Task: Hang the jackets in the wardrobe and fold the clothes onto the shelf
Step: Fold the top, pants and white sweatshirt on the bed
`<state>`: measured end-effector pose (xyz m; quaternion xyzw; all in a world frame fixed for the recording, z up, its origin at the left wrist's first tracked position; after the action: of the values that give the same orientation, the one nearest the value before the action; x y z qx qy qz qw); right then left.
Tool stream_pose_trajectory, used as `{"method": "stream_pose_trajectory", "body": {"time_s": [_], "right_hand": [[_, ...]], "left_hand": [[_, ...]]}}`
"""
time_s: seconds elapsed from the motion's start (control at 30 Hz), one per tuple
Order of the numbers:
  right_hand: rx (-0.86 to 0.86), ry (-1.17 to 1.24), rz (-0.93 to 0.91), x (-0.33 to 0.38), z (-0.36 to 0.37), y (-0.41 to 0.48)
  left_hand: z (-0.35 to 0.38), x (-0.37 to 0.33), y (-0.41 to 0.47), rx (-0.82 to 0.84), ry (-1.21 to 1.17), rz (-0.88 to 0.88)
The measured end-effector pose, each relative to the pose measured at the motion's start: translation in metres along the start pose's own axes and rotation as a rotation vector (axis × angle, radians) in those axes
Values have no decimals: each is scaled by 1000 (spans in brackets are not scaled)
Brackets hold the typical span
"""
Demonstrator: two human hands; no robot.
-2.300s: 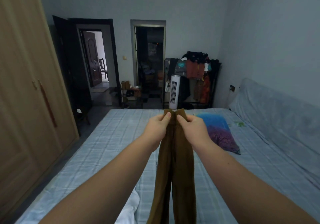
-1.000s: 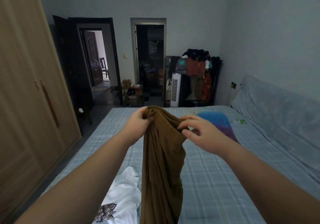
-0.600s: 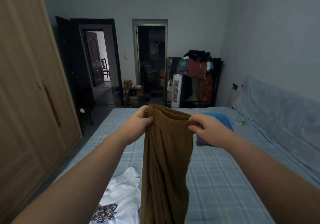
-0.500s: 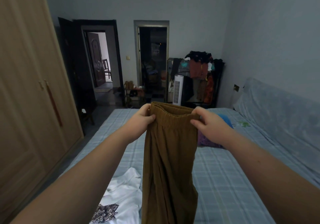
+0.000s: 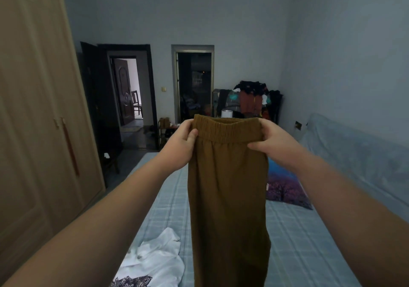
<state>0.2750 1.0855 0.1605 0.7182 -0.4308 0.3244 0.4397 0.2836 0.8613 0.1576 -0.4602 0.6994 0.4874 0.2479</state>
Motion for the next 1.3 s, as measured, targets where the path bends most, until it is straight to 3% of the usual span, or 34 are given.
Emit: {"method": "stream_pose_trajectory", "body": {"time_s": [0.27,0.6,0.77,0.9,1.0,1.3], "right_hand": [[68,228,100,37,-22,-25],[132,463,-131,113,-52,-47],[194,561,-158,116,-53,-48],[231,529,-88,84,-50,-35],[153,550,-2,39,-53,-15],[17,487,311,-172,-49,69]], "left_hand": [[-15,-65,-16,46,-4,144],[-45,-141,-33,22,2,354],[-47,-135,-24,22,-42,324],[-29,-103,-8,50,-99,260],[-3,-60,14,61,-83,140],[103,106,98,104,-124,-214]]}}
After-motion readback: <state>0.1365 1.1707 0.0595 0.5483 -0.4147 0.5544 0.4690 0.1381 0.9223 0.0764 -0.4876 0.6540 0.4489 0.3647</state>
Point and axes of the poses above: each hand's wrist, its own y-axis towards the middle knuckle, its own z-axis out of the palm, x = y × z, the point moved 10 cm from there along y, towards the middle knuckle, and after that the axes turned 1 degree about y, right-handed, at the moved point
